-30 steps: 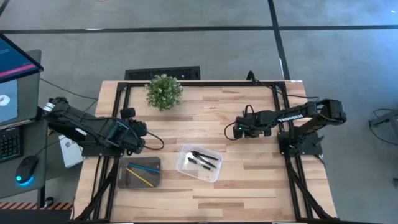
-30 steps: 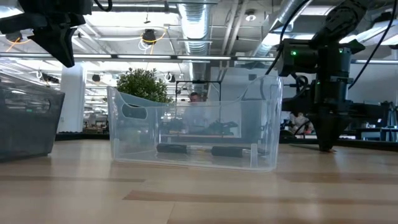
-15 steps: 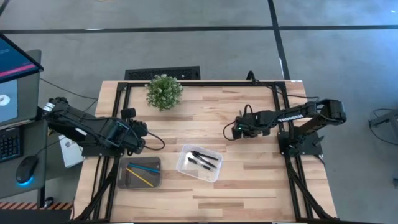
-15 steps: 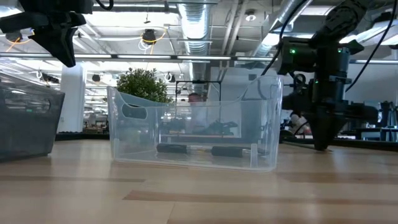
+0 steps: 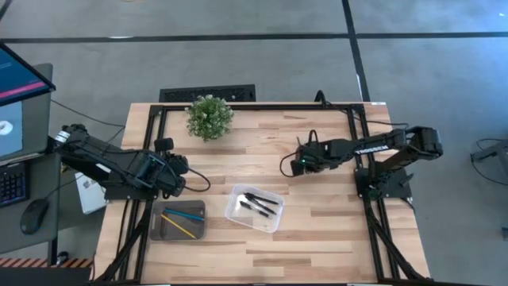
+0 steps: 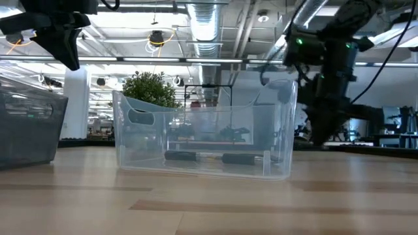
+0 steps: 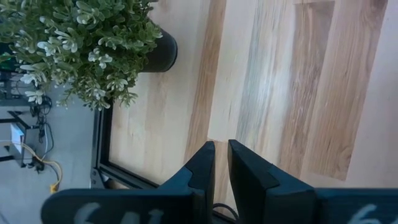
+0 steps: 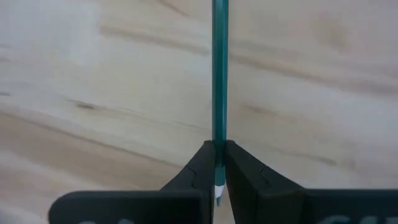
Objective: Sort pens & pencils
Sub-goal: Put the green pencil into the black bin
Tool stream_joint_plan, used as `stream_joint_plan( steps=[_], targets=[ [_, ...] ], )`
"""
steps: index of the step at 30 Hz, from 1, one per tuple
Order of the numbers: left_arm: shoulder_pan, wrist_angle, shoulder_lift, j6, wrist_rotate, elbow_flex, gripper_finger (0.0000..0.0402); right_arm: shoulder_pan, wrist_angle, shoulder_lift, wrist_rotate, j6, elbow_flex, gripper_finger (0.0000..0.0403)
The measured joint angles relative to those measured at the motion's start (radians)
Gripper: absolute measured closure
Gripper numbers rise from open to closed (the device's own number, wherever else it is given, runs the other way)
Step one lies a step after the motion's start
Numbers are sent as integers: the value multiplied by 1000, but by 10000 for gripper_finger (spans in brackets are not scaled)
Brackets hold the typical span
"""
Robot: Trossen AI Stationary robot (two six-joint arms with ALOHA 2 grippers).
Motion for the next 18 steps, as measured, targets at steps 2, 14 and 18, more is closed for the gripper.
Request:
stream_joint_plan(
  steps=[2, 14, 18],
  targets=[
    [0, 2, 0, -1, 0, 0, 365, 0, 3, 0, 19, -43, 47, 354],
    [0, 171, 0, 71, -47, 0, 365, 83, 122, 0, 94, -382, 367, 354],
    [-8, 232, -1, 92, -51, 0, 365, 149, 258, 0, 137, -518, 410, 354]
  ],
)
